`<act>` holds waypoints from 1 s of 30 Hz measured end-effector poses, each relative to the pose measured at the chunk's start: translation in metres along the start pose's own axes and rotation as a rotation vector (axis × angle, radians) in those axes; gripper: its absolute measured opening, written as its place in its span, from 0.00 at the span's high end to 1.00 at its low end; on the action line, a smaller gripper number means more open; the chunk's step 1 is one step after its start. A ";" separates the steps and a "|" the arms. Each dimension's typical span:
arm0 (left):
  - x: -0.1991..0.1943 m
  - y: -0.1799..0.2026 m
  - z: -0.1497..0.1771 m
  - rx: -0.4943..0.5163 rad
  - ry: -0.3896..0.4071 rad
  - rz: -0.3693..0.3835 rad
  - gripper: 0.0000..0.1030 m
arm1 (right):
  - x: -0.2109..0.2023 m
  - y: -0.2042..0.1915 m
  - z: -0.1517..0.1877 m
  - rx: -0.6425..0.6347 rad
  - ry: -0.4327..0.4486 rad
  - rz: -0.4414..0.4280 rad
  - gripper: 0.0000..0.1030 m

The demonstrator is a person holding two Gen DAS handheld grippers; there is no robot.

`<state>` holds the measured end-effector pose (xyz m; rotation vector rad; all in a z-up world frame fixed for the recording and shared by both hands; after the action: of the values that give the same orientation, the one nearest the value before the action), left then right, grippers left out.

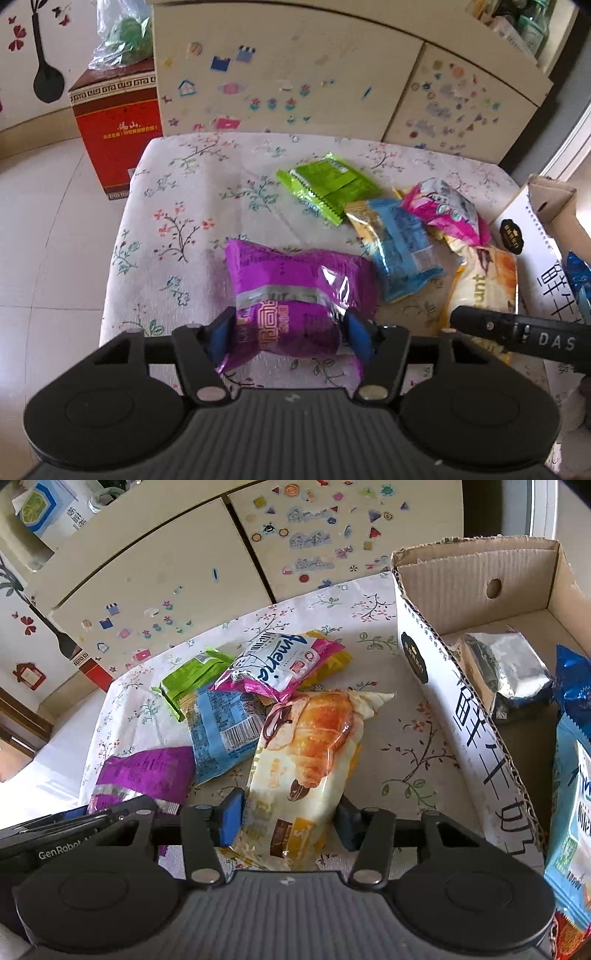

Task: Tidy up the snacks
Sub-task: 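Grasp the purple packet with the left tool while the right tool grasps the croissant packet, then lift the purple and croissant packets and carry them into the box, releasing both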

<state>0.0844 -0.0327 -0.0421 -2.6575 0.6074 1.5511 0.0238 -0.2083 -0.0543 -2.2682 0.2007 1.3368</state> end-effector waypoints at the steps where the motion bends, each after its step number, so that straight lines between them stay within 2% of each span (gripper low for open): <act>1: -0.001 0.000 0.000 0.001 0.004 0.003 0.44 | -0.001 0.001 0.000 0.005 0.000 -0.004 0.48; 6: -0.008 0.003 -0.004 0.015 0.026 0.026 0.54 | -0.004 0.003 0.001 0.021 -0.005 -0.016 0.49; 11: -0.011 0.004 -0.005 0.019 0.034 0.037 0.56 | -0.005 0.000 0.003 0.030 -0.014 -0.035 0.50; 15: -0.018 0.010 -0.007 0.024 0.007 0.130 0.59 | -0.005 -0.003 0.004 0.023 -0.024 -0.049 0.50; 18: -0.025 0.015 -0.013 0.146 -0.030 0.174 0.59 | -0.005 -0.001 0.006 0.021 -0.030 -0.050 0.50; 19: -0.027 0.014 -0.013 0.167 -0.044 0.183 0.59 | -0.005 0.000 0.006 0.023 -0.032 -0.050 0.50; 22: -0.030 0.011 -0.007 0.140 -0.076 0.227 0.61 | -0.005 0.001 0.006 0.026 -0.033 -0.052 0.50; 25: -0.030 0.022 0.009 0.247 -0.138 0.282 0.61 | -0.006 0.001 0.007 0.031 -0.033 -0.051 0.50; 28: -0.039 0.033 0.027 0.384 -0.145 0.267 0.55 | -0.007 0.003 0.007 0.038 -0.030 -0.047 0.50; 30: -0.044 0.035 0.032 0.448 -0.125 0.214 0.39 | -0.008 0.004 0.007 0.044 -0.029 -0.045 0.50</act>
<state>0.0273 -0.0450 -0.0150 -2.2064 1.1105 1.4031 0.0131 -0.2093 -0.0516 -2.2026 0.1664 1.3279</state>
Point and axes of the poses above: each gripper's, at about its wrist camera, not at the fingertips, and x roughly the way its jaws point, y to its right, z to its underside, the point moved 7 cm from there along x, roughly the way its jaws point, and after that the axes turned 2 degrees about z, right-handed, at the moved point
